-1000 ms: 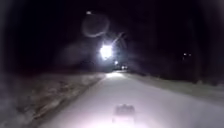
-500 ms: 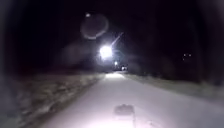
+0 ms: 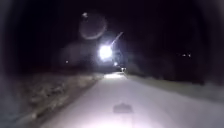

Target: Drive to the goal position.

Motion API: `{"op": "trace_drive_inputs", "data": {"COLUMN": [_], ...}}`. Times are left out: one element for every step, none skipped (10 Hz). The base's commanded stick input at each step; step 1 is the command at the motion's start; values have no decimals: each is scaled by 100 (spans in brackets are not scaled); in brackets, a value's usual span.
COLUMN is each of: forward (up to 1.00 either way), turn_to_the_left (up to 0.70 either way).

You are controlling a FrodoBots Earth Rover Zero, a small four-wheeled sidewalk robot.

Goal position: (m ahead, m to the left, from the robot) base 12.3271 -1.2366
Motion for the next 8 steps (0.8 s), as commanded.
{"op": "trace_drive_inputs", "data": {"forward": [70,70,70,70,70,70,70,70], "turn_to_the_left": [0,0,0,0,0,0,0,0]}}
